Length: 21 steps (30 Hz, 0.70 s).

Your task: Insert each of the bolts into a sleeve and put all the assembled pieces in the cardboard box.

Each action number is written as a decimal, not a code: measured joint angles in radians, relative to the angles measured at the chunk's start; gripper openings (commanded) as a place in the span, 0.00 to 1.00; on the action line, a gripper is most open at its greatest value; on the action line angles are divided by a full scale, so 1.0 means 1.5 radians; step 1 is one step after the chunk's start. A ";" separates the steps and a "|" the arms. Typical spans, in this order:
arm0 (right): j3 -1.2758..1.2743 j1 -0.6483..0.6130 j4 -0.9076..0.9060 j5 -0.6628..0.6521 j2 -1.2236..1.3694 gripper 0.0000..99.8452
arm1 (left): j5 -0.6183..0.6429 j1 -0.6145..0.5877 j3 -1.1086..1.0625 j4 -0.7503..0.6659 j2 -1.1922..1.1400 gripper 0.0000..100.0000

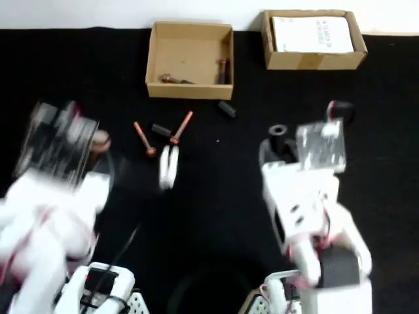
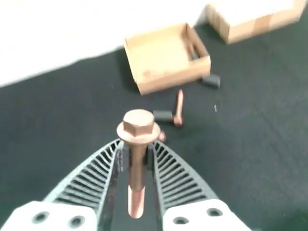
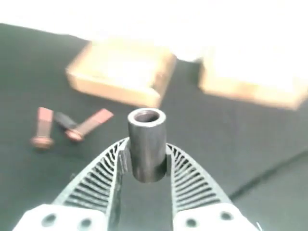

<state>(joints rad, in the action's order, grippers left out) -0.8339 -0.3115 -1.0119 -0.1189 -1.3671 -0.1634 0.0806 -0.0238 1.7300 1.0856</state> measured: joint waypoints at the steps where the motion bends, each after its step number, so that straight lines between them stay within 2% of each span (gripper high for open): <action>1: 0.000 -0.035 -0.004 0.000 -0.036 0.01 | 0.000 0.000 -0.031 -0.015 0.039 0.01; 5: -0.012 -0.129 -0.004 0.015 -0.132 0.01 | 0.004 0.000 -0.159 -0.110 0.158 0.01; 8: -0.082 -0.152 0.009 0.088 -0.157 0.01 | 0.009 0.000 -0.261 -0.215 0.196 0.01; 12: -0.220 -0.181 0.128 0.171 -0.189 0.01 | 0.090 0.001 -0.354 -0.365 0.188 0.01; 15: -0.338 -0.193 0.267 0.184 -0.214 0.01 | 0.167 0.001 -0.354 -0.445 0.140 0.01; 18: -0.447 -0.194 0.378 0.186 -0.235 0.01 | 0.210 0.008 -0.312 -0.465 0.053 0.01; 21: -0.541 -0.194 0.454 0.186 -0.249 0.01 | 0.228 0.052 -0.244 -0.471 -0.033 0.01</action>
<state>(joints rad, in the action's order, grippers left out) -1.6456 -0.6030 -0.3307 0.1603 -1.7400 0.1788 0.1588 -0.3905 1.0242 1.0365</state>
